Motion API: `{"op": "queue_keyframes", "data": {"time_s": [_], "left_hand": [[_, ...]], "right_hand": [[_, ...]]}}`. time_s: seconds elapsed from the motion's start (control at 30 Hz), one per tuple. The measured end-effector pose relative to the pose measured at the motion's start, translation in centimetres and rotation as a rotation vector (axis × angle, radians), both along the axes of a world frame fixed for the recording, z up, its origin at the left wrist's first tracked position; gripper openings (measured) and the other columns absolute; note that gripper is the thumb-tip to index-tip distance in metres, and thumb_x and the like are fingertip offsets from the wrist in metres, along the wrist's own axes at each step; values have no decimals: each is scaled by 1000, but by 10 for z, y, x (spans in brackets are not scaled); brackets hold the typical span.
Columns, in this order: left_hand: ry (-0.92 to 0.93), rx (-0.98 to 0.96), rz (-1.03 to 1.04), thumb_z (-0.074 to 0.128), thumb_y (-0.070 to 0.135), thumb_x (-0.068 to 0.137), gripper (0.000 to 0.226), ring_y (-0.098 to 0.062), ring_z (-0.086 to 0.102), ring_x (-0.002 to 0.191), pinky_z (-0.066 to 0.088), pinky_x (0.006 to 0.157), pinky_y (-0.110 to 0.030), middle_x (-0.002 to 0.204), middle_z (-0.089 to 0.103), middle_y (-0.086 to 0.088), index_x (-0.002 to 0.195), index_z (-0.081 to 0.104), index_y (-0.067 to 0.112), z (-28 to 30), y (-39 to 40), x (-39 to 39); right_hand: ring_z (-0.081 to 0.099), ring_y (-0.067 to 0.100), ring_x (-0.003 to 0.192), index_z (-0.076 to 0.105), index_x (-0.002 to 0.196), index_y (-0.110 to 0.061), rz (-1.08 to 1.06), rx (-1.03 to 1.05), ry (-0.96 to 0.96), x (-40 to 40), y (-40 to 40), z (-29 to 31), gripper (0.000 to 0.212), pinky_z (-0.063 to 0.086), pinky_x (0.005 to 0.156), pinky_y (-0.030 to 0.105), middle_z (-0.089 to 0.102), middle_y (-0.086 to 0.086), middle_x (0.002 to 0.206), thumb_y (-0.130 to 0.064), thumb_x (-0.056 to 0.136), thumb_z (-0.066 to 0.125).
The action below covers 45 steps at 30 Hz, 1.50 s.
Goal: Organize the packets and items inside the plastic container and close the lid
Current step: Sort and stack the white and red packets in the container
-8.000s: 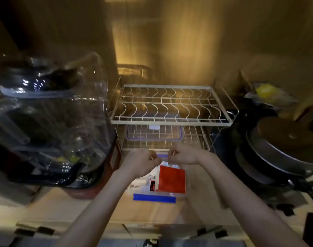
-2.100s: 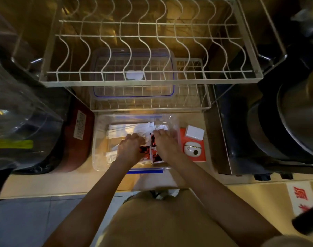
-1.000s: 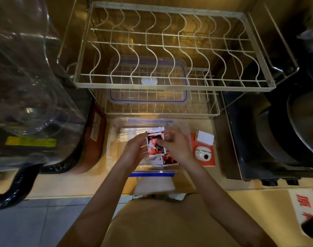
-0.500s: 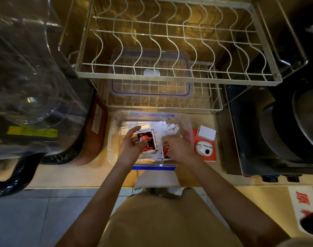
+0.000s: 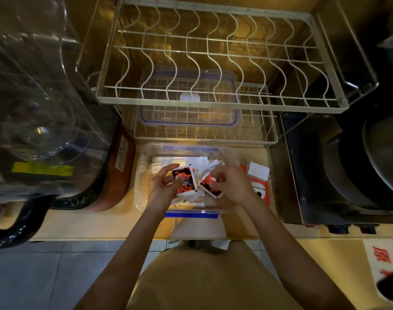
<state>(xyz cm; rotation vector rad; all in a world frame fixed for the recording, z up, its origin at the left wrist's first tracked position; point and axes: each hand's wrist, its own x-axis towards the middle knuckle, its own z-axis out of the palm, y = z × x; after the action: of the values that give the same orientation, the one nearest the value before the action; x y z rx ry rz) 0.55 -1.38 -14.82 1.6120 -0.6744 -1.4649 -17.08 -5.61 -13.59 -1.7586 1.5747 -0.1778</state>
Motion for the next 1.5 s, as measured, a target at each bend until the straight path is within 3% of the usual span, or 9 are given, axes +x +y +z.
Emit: {"op": "queue_keyframes", "data": {"time_s": [0.13,0.23,0.4,0.57,0.63,0.73,0.8,1.03,1.5], "left_hand": [[-4,14,11,56,5,88,30,-7,67,68,57,54,-19,80,66,-1,112,56,23,3,-2,-5],[39,54,40,49,14,92,20,-18,67,79,55,66,-29,87,67,-5,106,60,24,6,-4,-13],[116,61,7,53,18,90,20,-24,68,83,55,70,-33,91,69,-8,107,62,20,12,-5,-23],[22,-45,-84,62,3,83,32,-5,70,64,58,62,-24,84,71,-2,108,59,23,9,-1,-25],[-32,-65,-117,60,3,85,36,-3,70,64,57,59,-17,84,70,-4,114,56,24,6,-1,-24],[-214,-151,-231,59,9,86,48,-17,64,75,52,73,-25,81,66,-25,126,47,33,-1,1,-22],[-316,-155,-309,57,7,87,49,-19,62,93,49,79,-24,100,69,-20,130,47,28,-5,0,-22],[-678,-114,-531,58,15,88,22,-19,61,90,36,74,-19,107,71,-10,107,69,14,-11,-6,-26],[-773,-49,-623,59,10,87,16,-24,64,88,37,73,-18,98,73,-16,96,70,4,-13,-12,-27]], "right_hand": [[63,-10,60,71,97,-3,-387,53,-510,-2,-4,30,20,49,60,5,66,-7,75,3,77,69],[67,-2,63,71,81,-17,-434,200,-659,5,-3,34,17,55,64,15,69,-5,76,-1,75,72],[56,11,70,67,83,-16,-419,165,-480,22,2,14,19,46,67,23,59,-6,71,-8,70,79],[55,13,75,54,98,-25,-418,79,-337,29,10,-1,36,50,74,34,53,-4,77,-15,73,77],[57,12,85,55,113,-17,-434,163,-343,27,11,-2,42,50,79,27,57,-2,95,-16,75,75],[62,8,77,61,101,-14,-398,272,-463,21,12,1,21,49,66,12,66,3,93,-8,82,67],[63,7,75,64,102,-11,-350,214,-441,17,15,-2,21,49,66,12,68,5,93,-4,82,65],[65,20,96,68,110,-7,-240,99,-235,19,23,-17,26,47,86,23,72,12,107,-3,86,59],[66,21,94,65,111,-8,-180,125,-118,18,25,-27,24,52,90,31,71,11,103,-7,90,53]]}}
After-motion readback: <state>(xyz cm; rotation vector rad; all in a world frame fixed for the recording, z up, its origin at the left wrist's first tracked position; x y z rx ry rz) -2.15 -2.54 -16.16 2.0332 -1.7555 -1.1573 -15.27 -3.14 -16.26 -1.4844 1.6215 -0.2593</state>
